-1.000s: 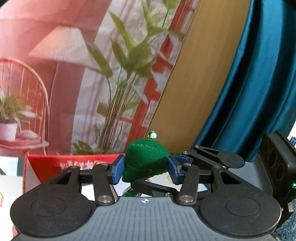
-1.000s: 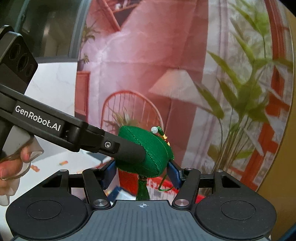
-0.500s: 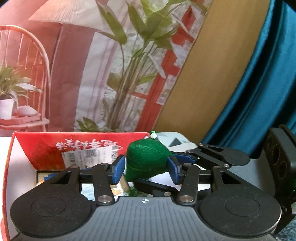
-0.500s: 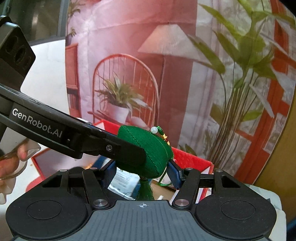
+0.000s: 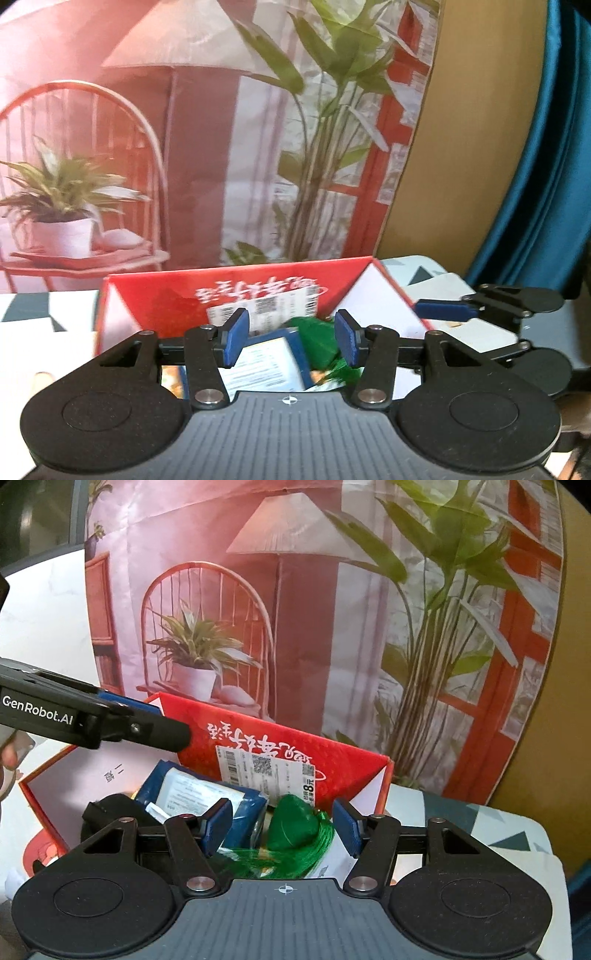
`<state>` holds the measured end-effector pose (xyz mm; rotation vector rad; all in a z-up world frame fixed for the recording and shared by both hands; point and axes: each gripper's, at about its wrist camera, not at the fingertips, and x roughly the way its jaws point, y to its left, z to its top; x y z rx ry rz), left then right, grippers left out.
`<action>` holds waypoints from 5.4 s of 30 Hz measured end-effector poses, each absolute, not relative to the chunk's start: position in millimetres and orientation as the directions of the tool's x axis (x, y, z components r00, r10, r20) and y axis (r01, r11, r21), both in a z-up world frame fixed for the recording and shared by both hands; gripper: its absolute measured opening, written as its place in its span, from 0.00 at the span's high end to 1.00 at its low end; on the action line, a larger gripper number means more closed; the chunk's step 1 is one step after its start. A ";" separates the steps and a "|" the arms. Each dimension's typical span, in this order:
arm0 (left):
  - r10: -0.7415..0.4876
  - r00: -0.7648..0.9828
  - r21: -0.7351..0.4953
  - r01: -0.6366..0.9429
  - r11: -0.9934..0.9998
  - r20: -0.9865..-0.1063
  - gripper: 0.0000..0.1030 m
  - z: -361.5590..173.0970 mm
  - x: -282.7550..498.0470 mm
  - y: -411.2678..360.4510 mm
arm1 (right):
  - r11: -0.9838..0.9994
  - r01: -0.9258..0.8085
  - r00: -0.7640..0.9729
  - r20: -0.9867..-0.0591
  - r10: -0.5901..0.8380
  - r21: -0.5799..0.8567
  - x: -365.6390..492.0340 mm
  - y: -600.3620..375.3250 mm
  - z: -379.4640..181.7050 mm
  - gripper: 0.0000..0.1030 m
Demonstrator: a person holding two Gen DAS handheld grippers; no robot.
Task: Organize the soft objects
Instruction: 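Lower the pouch into the red box and open both grippers, then raise both grippers out of the box and back away, then lower both grippers toward the gray knit sock in front of the box, then close both grippers on the gray knit sock, then lift the gray sock with both grippers and carry it over the box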
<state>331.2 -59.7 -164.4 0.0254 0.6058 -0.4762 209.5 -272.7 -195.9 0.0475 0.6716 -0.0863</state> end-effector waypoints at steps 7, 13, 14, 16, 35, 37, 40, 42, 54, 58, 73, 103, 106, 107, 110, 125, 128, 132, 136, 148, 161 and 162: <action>-0.353 0.755 -0.062 0.385 0.921 -0.552 0.48 -159.3 305.8 -33.8 | 0.993 0.113 0.781 -0.619 -0.076 0.020 193.4 -256.2 -190.2 0.45; -0.296 0.784 -0.001 0.352 0.936 -0.545 0.48 -146.8 280.0 6.9 | 0.990 0.136 0.798 -0.596 -0.087 0.038 172.8 -244.3 -182.8 0.34; -0.282 0.790 0.007 0.340 0.940 -0.544 0.48 -142.9 275.7 17.0 | 0.990 0.136 0.801 -0.593 -0.086 0.041 169.6 -242.6 -181.1 0.34; -0.257 0.804 0.027 0.321 0.947 -0.536 0.48 -134.6 265.0 35.6 | 0.989 0.141 0.808 -0.583 -0.090 0.043 162.4 -239.3 -177.8 0.31; -0.181 0.755 -0.042 0.199 0.979 -0.630 0.48 -176.7 178.9 95.9 | 0.974 0.206 0.819 -0.562 -0.118 0.095 96.7 -214.9 -182.0 0.30; -0.196 0.733 -0.073 0.196 0.978 -0.652 0.48 -193.3 171.5 90.7 | 0.973 0.212 0.812 -0.570 -0.124 0.090 90.4 -213.1 -188.4 0.30; -0.208 0.705 -0.099 0.193 0.976 -0.678 0.48 -215.4 161.5 85.9 | 0.972 0.217 0.796 -0.592 -0.124 0.088 83.2 -211.9 -200.2 0.31; -0.217 0.690 -0.115 0.191 0.975 -0.691 0.48 -226.3 157.2 83.2 | 0.970 0.223 0.786 -0.606 -0.123 0.093 80.3 -212.1 -207.8 0.31; -0.234 0.614 -0.171 0.161 0.972 -0.754 0.47 -276.2 146.1 61.7 | 0.955 0.270 0.705 -0.701 -0.108 0.124 64.2 -210.7 -267.7 0.35; -0.236 0.607 -0.185 0.147 0.972 -0.758 0.47 -282.7 151.0 58.3 | 0.952 0.275 0.686 -0.722 -0.095 0.136 65.9 -210.3 -279.9 0.35; -0.209 0.636 -0.152 0.145 0.978 -0.743 0.46 -295.9 144.6 51.8 | 0.945 0.283 0.662 -0.747 -0.067 0.166 60.0 -199.3 -303.1 0.41; -0.242 0.642 -0.165 0.179 0.970 -0.727 0.66 -296.8 120.8 60.9 | 0.937 0.286 0.708 -0.703 -0.067 0.200 22.0 -184.0 -285.0 0.60; -0.240 0.642 -0.160 0.181 0.970 -0.728 0.66 -297.3 121.2 60.6 | 0.922 0.311 0.721 -0.689 -0.071 0.231 22.1 -191.6 -283.0 0.51; -0.240 0.642 -0.159 0.182 0.970 -0.728 0.66 -297.4 121.0 60.6 | 0.918 0.320 0.720 -0.690 -0.075 0.234 23.5 -193.2 -283.2 0.48; -0.240 0.642 -0.160 0.182 0.970 -0.728 0.66 -297.6 121.1 60.5 | 0.911 0.329 0.724 -0.686 -0.074 0.249 30.1 -196.5 -284.8 0.39; -0.248 0.638 -0.172 0.179 0.969 -0.729 0.64 -297.5 122.4 60.0 | 0.933 0.282 0.708 -0.705 -0.045 0.224 50.0 -193.3 -304.3 0.45; -0.248 0.638 -0.173 0.179 0.969 -0.729 0.64 -297.2 121.9 60.3 | 0.924 0.292 0.714 -0.699 -0.040 0.246 46.0 -196.8 -304.6 0.57; -0.257 0.642 -0.186 0.178 0.966 -0.723 0.74 -295.8 120.7 62.3 | 0.907 0.300 0.727 -0.687 -0.017 0.295 37.9 -202.1 -301.2 0.72; -0.266 0.664 -0.180 0.196 0.964 -0.699 0.83 -288.3 114.2 60.2 | 0.913 0.280 0.743 -0.669 -0.011 0.297 29.3 -200.4 -291.7 0.78; -0.262 0.820 -0.113 0.238 0.965 -0.509 0.84 -228.7 87.1 61.3 | 0.911 0.222 0.833 -0.553 0.008 0.349 14.3 -202.9 -240.7 0.79; -0.297 0.856 -0.156 0.255 0.954 -0.423 0.84 -171.8 120.9 65.9 | 0.940 0.162 0.884 -0.467 -0.003 0.300 46.9 -207.9 -181.6 0.80; -0.302 0.860 -0.162 0.257 0.953 -0.412 0.84 -166.0 126.5 65.5 | 0.942 0.159 0.889 -0.457 -0.006 0.297 52.6 -209.9 -175.7 0.80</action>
